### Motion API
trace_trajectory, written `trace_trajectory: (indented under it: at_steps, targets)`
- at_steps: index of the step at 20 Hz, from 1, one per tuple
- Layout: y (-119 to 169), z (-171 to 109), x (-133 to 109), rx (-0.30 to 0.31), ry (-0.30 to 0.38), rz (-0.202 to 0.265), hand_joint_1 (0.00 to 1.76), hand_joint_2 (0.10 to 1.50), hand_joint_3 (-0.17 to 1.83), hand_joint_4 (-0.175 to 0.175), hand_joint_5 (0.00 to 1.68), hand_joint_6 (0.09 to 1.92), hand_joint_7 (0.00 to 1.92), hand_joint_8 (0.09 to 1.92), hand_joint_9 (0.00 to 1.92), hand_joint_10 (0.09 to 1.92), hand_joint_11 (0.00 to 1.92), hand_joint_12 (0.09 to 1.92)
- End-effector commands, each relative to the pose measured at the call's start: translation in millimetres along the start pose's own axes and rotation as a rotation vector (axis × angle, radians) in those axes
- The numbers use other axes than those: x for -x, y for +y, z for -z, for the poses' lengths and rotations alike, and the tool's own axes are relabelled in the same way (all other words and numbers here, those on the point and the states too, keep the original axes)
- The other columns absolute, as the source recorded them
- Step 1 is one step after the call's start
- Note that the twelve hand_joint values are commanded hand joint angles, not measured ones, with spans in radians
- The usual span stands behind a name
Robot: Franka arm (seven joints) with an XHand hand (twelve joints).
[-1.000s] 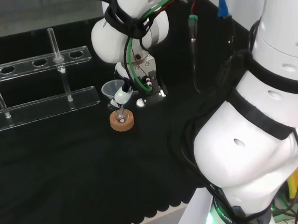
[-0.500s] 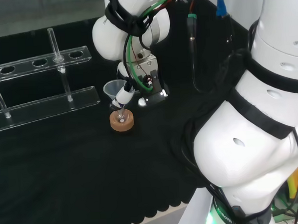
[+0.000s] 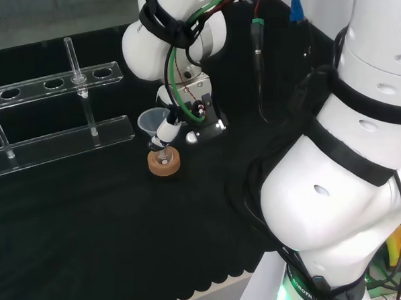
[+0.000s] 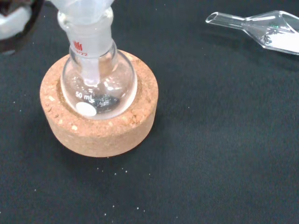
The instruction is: Place the funnel on the round-bottom flask.
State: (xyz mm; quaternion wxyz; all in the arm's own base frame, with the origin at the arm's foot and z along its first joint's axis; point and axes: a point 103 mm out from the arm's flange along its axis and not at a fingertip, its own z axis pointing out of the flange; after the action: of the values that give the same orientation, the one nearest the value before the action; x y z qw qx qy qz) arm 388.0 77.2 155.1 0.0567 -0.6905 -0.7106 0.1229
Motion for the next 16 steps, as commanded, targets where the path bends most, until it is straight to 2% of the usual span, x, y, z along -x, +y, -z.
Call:
trace_trajectory:
  at_steps: [1, 3, 7, 11, 13, 16]
  targets:
    - [0.3, 3.1, -0.4, -0.021, -0.001, 0.004, 0.71, 0.51, 0.53, 0.071, 0.56, 0.22, 0.91, 0.09, 0.78, 0.22, 0.00, 1.36]
    - [-0.1, 4.3, 0.1, -0.039, 0.004, 0.010, 0.65, 0.52, 0.48, 0.054, 0.43, 0.09, 0.77, 0.09, 0.66, 0.25, 0.00, 1.31]
    - [-1.1, 7.7, -0.6, -0.077, 0.000, 0.025, 0.54, 0.56, 0.32, 0.049, 0.12, 0.09, 0.48, 0.09, 0.34, 0.43, 0.00, 1.13]
    - [-2.6, 11.7, -0.6, -0.106, 0.001, 0.032, 0.47, 0.59, 0.19, 0.056, 0.01, 0.09, 0.28, 0.09, 0.07, 0.65, 0.00, 0.99]
    - [-3.6, 15.5, 0.5, -0.126, 0.007, 0.036, 0.45, 0.59, 0.15, 0.056, 0.00, 0.09, 0.19, 0.09, 0.02, 0.57, 0.00, 0.91]
    - [-6.0, 27.0, 2.4, -0.158, 0.012, 0.047, 0.37, 0.58, 0.09, 0.063, 0.00, 0.09, 0.03, 0.09, 0.00, 0.13, 0.00, 0.63]
